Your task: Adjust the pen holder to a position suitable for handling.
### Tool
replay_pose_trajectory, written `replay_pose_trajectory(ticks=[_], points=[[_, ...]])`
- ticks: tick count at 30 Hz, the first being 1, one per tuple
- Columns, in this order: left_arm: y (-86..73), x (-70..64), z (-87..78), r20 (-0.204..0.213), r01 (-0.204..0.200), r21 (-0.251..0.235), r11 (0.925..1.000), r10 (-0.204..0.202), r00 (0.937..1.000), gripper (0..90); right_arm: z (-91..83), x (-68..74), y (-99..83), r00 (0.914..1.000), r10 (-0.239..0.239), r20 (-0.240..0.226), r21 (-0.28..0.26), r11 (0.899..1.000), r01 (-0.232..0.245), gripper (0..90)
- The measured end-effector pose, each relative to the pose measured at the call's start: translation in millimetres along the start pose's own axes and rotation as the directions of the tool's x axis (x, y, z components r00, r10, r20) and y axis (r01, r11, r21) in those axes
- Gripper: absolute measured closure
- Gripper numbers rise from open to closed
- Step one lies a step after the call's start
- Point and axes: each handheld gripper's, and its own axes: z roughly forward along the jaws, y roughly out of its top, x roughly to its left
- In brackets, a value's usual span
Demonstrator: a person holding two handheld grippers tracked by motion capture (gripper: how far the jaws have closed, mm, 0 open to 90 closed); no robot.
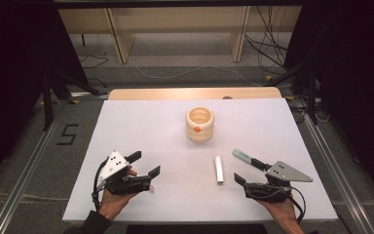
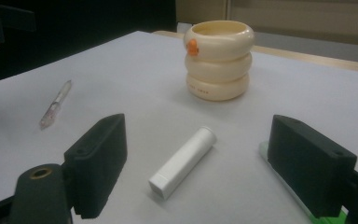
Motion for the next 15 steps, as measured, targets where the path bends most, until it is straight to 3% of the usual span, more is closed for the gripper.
replay_pose_trajectory(ticks=[15], points=[[0.3,0.2,-0.6,-0.008,0.003,-0.005,1.0,-0.003,1.0,15.7,0.0,-4.8,5.6,0.9995,0.001,0.03,-0.007,1.0,-0.001,22.4]])
